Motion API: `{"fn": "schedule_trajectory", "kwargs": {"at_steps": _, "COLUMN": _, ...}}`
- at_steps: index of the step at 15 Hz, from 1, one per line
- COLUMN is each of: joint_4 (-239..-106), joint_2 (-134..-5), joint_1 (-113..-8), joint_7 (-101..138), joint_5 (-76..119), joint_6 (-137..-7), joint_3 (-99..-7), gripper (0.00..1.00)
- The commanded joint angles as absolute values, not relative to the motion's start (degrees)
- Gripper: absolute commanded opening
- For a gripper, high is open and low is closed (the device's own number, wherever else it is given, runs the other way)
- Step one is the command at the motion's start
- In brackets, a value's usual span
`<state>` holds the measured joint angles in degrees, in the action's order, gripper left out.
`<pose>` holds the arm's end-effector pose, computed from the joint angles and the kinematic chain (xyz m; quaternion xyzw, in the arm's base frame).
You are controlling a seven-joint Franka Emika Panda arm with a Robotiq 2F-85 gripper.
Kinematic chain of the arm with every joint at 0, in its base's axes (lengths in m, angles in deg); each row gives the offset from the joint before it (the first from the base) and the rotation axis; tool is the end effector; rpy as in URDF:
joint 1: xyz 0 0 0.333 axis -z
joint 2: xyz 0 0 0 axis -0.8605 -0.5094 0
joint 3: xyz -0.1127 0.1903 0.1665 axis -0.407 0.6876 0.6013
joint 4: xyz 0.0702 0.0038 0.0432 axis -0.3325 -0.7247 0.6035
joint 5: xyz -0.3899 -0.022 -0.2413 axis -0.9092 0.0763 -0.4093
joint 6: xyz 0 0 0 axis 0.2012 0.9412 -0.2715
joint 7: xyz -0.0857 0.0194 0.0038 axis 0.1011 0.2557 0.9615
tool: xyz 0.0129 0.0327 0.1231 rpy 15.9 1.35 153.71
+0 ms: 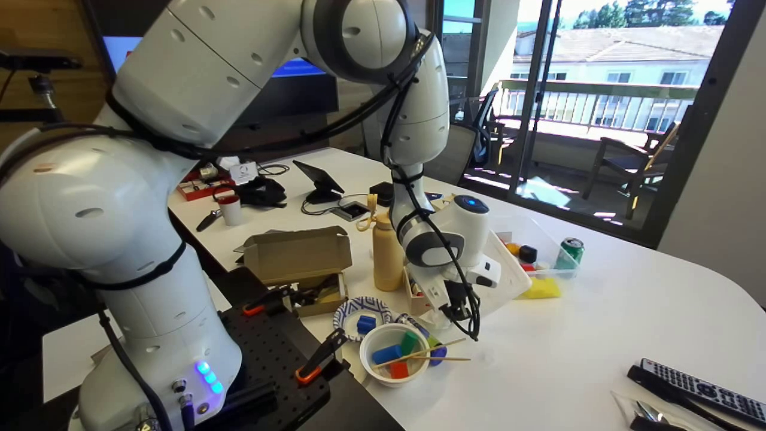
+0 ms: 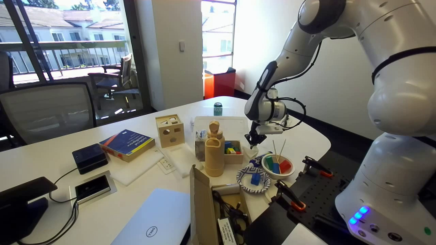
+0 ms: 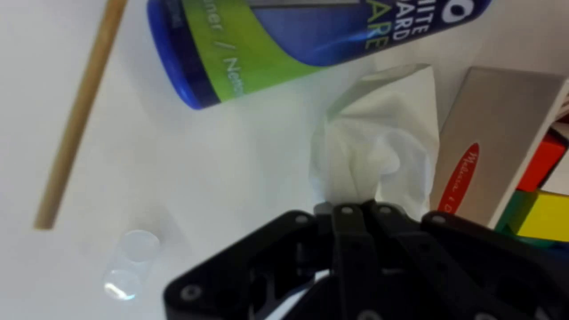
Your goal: Wipe the table with the paper towel
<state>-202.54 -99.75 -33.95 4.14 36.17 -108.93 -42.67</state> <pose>0.4869 -0.1656 -0.0897 -0.9780 0.1999 -0.0276 0.0527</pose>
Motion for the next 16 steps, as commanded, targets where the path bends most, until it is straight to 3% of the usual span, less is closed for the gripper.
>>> {"fn": "schedule_trajectory", "kwargs": {"at_steps": 1, "joint_4": -203.54, "joint_2": -99.48, "joint_1": -32.48, "joint_7": 3.24, "joint_5": 34.79, "joint_6": -107.14, "joint_3": -39.92, "gripper": 0.01}}
{"fn": "schedule_trajectory", "kwargs": {"at_steps": 4, "joint_4": -203.55, "joint_2": -98.92, "joint_1": -35.83, "joint_7": 5.55, "joint_5": 34.42, "joint_6": -102.76, "joint_3": -43.29, "gripper": 0.01}}
{"fn": "schedule_trajectory", "kwargs": {"at_steps": 9, "joint_4": -204.27, "joint_2": -99.29, "joint_1": -42.03, "joint_7": 10.25, "joint_5": 34.61, "joint_6": -108.67, "joint_3": -51.59, "gripper": 0.01}}
{"fn": "schedule_trajectory", "kwargs": {"at_steps": 16, "joint_4": -201.66, "joint_2": -102.64, "joint_1": -35.77, "joint_7": 8.28, "joint_5": 34.03, "joint_6": -114.07, "joint_3": -46.24, "gripper": 0.01}}
